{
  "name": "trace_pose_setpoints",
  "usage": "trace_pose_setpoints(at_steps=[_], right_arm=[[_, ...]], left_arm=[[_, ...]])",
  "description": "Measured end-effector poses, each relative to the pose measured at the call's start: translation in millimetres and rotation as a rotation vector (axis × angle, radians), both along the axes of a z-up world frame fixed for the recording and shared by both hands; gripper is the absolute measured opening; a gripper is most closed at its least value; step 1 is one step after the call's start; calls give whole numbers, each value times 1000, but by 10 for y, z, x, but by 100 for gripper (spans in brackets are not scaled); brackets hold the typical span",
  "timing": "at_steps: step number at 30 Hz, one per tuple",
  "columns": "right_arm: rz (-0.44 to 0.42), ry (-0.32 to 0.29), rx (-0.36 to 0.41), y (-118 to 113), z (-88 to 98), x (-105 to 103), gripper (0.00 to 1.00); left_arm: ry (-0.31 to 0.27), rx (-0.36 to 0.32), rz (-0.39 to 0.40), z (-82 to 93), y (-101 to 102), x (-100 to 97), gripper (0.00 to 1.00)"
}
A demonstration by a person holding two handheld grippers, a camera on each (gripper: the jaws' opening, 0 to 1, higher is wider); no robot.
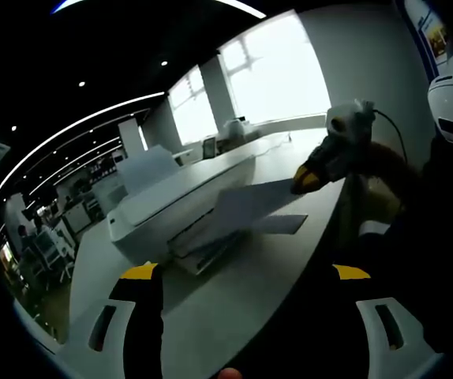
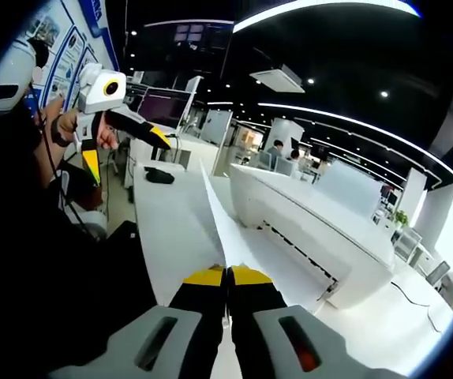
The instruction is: Remove the paper from the printer output slot and place it on top of the printer
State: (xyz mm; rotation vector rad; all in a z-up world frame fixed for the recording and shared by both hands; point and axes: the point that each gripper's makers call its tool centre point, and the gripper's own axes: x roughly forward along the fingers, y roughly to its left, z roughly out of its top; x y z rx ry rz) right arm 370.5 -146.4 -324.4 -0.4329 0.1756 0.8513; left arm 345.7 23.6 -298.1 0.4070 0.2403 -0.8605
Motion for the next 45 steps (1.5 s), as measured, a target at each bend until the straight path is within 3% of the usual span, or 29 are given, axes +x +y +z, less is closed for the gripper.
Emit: trace_pose_setpoints(at_steps=[35, 45], right_arm=[[1, -49, 54, -15, 254, -44, 0], [11, -37, 96, -3, 360, -69, 0]], left_arm=[[1, 4, -2, -18, -15, -10, 88], [0, 2, -1, -10, -12, -7, 88]])
